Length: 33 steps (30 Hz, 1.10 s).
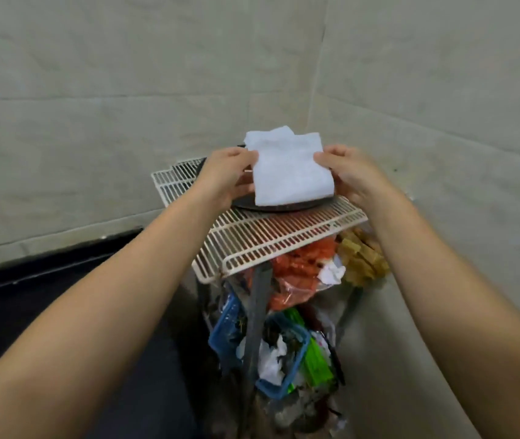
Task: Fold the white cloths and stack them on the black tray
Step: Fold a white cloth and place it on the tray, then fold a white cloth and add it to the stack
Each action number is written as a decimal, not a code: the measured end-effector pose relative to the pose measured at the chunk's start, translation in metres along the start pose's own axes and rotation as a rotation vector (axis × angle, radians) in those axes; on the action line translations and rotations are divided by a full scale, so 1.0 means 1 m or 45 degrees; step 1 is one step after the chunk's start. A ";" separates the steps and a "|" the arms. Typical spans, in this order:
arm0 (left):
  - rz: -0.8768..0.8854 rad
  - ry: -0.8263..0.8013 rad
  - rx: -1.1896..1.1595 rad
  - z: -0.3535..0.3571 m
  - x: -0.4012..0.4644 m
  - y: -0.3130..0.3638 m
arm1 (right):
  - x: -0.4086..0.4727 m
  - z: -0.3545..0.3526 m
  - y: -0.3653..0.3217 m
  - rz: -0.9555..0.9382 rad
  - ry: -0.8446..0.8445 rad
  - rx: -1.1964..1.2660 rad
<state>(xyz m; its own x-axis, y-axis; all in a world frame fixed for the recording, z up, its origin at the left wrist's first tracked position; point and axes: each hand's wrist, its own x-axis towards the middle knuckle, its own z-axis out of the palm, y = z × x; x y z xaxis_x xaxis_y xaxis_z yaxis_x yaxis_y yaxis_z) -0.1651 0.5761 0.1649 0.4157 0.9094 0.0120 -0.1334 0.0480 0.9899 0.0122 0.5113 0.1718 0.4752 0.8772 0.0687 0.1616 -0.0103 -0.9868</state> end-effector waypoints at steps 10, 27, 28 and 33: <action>-0.030 0.427 0.126 0.029 0.168 0.016 | 0.207 -0.004 -0.026 -0.092 -0.369 -0.212; -0.195 0.624 0.354 0.018 0.186 -0.032 | 0.255 0.002 0.026 -0.134 -0.380 -0.400; -0.203 0.649 0.343 0.016 0.182 -0.030 | 0.253 0.000 0.022 -0.176 -0.330 -0.430; -0.099 0.731 0.385 -0.006 0.134 -0.011 | 0.207 0.017 -0.012 -0.565 -0.259 -0.637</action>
<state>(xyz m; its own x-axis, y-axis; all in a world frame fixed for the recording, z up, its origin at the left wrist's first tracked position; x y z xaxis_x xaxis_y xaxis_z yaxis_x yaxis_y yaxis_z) -0.1136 0.6997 0.1546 -0.1440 0.9880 -0.0556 0.1712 0.0802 0.9820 0.0943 0.7008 0.1951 0.1085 0.9216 0.3726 0.7053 0.1928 -0.6822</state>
